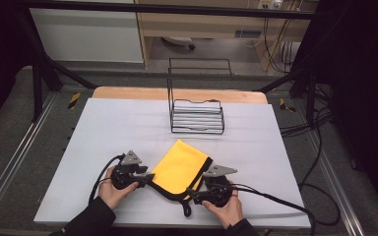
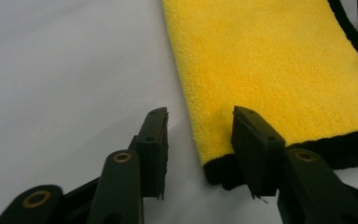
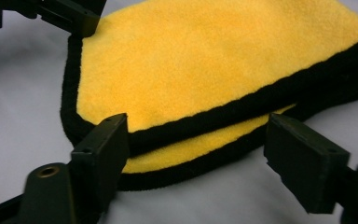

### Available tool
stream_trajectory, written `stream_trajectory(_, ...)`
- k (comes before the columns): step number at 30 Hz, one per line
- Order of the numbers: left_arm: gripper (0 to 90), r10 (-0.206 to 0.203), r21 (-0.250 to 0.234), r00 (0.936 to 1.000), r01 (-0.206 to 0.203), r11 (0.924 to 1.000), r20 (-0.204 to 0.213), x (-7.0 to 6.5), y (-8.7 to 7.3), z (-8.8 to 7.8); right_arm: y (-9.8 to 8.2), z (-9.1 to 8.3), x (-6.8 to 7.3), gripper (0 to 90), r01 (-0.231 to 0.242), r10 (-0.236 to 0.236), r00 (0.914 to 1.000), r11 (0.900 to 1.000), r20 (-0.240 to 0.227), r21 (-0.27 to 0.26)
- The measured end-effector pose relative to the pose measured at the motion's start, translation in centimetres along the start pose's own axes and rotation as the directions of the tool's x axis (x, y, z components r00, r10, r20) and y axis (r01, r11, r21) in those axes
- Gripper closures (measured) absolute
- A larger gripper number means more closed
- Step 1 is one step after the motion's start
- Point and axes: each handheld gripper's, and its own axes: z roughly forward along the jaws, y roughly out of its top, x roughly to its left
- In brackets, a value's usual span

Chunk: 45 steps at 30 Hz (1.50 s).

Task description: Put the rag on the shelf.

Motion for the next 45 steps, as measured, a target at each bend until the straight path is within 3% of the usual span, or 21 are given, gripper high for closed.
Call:
stream_trajectory(7,68.5,0.010,0.013,0.9998,-0.010,0.9999,0.019,-0.7,-0.2,0.5,-0.3,0.8,0.2,26.5,-0.036,0.037,0.9992,0.999,-0.014,0.004)
stream_trajectory(12,71.2,-0.022,0.020,0.9994,0.022,0.9996,0.027,-0.8,-0.2,0.7,-0.2,1.0,0.3,27.2,-0.076,0.075,0.9971,0.997,-0.010,-0.020)
stream_trajectory(16,74.5,-0.016,0.031,0.9996,0.015,0.9994,0.025,-0.9,-0.1,0.6,-0.3,1.6,1.0,27.8,-0.038,0.038,0.9986,0.999,0.037,-0.019)
stream_trajectory(24,82.9,-0.033,0.049,0.9994,0.033,0.9983,-0.008,-1.7,0.2,0.3,-0.2,1.5,1.3,48.2,-0.014,0.014,0.9971,1.000,0.075,0.000)
stream_trajectory(30,83.9,-0.068,0.043,0.9975,0.069,0.9967,-0.015,-2.6,-0.1,-0.5,0.2,1.2,0.8,73.8,-0.008,0.008,0.9996,1.000,0.027,0.002)
stream_trajectory(32,83.9,-0.075,0.046,0.9971,0.075,0.9961,-0.014,-3.0,-0.5,-0.8,0.4,1.3,0.6,74.6,0.003,-0.003,0.9999,1.000,0.014,0.008)
stream_trajectory(35,83.9,-0.078,0.039,0.9968,0.079,0.9961,-0.015,-3.7,-1.4,-1.5,0.4,1.2,0.6,71.5,0.015,-0.015,0.9999,1.000,0.008,0.003)
stream_trajectory(37,83.8,-0.088,0.044,0.9960,0.089,0.9951,-0.013,-4.1,-1.7,-1.9,0.4,1.0,0.7,64.3,0.013,-0.013,0.9999,1.000,0.011,0.001)
stream_trajectory(38,83.7,-0.093,0.043,0.9955,0.094,0.9946,-0.013,-4.3,-1.8,-2.0,0.5,0.7,0.7,55.9,0.014,-0.014,0.9996,1.000,0.023,-0.002)
stream_trajectory(40,83.6,-0.105,0.039,0.9944,0.105,0.9937,-0.011,-4.8,-2.1,-2.2,0.5,0.5,0.7,51.8,0.010,-0.010,0.9996,1.000,0.026,-0.004)
stream_trajectory(43,82.9,-0.092,0.034,0.9955,0.093,0.9951,-0.024,-5.5,-2.6,-2.5,0.6,0.5,0.6,36.9,0.003,-0.003,0.9990,1.000,0.046,-0.002)
stream_trajectory(45,81.7,-0.079,0.030,0.9963,0.080,0.9963,-0.033,-5.7,-2.5,-2.6,0.6,0.7,0.6,34.7,-0.015,0.015,0.9988,1.000,0.046,0.004)
